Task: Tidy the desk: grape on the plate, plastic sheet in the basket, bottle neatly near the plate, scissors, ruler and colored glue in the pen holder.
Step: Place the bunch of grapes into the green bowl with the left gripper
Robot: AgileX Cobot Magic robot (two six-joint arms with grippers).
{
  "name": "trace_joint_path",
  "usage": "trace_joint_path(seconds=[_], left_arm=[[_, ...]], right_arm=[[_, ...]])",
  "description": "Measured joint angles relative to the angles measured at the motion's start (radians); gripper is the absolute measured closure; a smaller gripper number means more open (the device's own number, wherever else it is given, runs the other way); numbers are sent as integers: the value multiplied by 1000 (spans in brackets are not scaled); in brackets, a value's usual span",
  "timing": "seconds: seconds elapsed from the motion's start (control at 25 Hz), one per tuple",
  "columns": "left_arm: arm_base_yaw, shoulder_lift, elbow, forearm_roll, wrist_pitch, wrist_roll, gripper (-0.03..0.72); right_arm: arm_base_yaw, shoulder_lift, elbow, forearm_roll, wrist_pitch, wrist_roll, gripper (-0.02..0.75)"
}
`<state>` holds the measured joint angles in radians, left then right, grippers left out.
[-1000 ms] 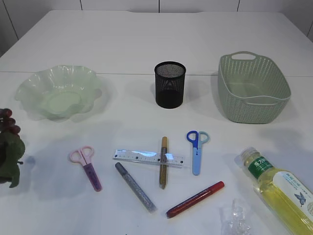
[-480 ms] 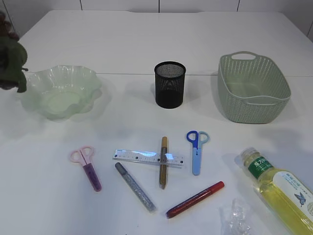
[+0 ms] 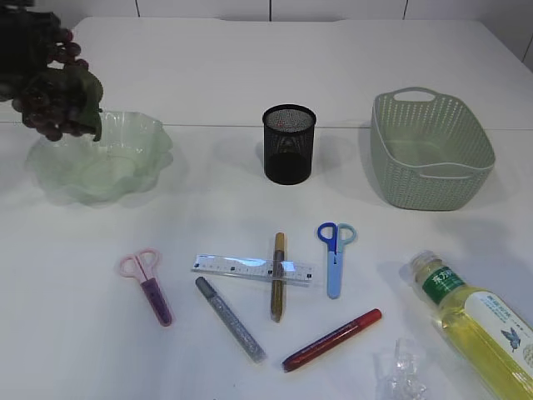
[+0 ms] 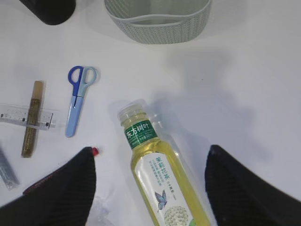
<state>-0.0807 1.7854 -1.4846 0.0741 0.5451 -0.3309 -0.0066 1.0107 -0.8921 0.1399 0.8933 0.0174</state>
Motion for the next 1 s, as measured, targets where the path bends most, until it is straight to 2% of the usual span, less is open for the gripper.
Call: trace_joint_path(seconds=[0.36,0.52,0.64,0.88,1.0], left_arm=[[0,203,-43,0,-154,0,528],[0,268,-44,0,-172,0,496],[0,289,-44,0,-173,0,411],[0,283,-48,0,-186,0,162],[0,248,-48,0,-166,0,113]], right_arm=[[0,0,0,26,0,-4,175],[0,0,0,48,0,-4,175],[0,0,0,67,0,-5,175],[0,0,0,95,11,-5,175],[0,0,0,104,21,-5,175]])
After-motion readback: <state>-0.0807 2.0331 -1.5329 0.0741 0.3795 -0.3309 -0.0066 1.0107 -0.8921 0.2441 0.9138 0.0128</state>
